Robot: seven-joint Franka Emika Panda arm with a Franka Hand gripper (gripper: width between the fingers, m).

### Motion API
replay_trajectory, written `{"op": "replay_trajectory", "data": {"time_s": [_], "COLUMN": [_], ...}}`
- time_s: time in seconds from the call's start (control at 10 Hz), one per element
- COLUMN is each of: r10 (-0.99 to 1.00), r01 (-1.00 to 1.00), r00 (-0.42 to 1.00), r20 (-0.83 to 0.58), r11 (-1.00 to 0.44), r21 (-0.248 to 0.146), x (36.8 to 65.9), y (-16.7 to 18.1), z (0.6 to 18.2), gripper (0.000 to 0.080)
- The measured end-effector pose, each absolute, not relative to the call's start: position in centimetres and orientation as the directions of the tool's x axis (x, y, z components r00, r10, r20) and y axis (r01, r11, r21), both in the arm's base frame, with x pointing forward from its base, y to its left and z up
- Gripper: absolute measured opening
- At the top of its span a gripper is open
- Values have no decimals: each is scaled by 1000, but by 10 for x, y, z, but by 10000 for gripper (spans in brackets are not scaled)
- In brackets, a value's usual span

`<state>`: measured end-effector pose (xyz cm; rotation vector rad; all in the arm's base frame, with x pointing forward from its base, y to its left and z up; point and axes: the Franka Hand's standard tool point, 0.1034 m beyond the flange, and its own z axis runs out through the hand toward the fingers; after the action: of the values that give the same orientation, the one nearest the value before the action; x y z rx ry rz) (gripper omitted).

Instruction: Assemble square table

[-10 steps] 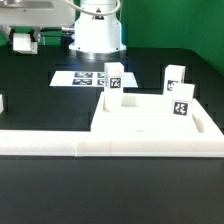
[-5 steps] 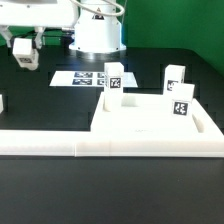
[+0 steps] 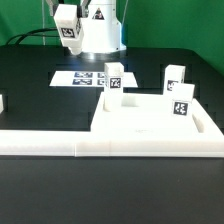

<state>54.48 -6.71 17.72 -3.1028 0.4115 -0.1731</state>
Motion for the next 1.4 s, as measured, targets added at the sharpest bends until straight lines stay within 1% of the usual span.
{"op": "replay_trajectory", "data": {"time_s": [0.3, 0.4, 0.5, 0.6, 0.7, 0.8, 0.9, 1.4], "r10": [-240, -221, -233, -213, -227, -229, -228, -225], "r01": [-250, -241, -260, -246, -254, -251, -247, -246], "r00": [915, 894, 855, 837, 835, 829, 826, 829], "r20": [325, 391, 463, 505, 502, 511, 516, 512], "r11": [-968, -971, -966, -969, -967, -968, -968, -969], "r21": [-11, 1, -5, 0, -14, -26, -32, -27], "x": [548, 543, 549, 557, 567, 580, 585, 583], "y": [-69, -74, -64, -52, -41, -32, -25, -27], "z": [174, 168, 168, 167, 164, 169, 171, 168], "gripper": [290, 290, 290, 290, 290, 290, 290, 290]}}
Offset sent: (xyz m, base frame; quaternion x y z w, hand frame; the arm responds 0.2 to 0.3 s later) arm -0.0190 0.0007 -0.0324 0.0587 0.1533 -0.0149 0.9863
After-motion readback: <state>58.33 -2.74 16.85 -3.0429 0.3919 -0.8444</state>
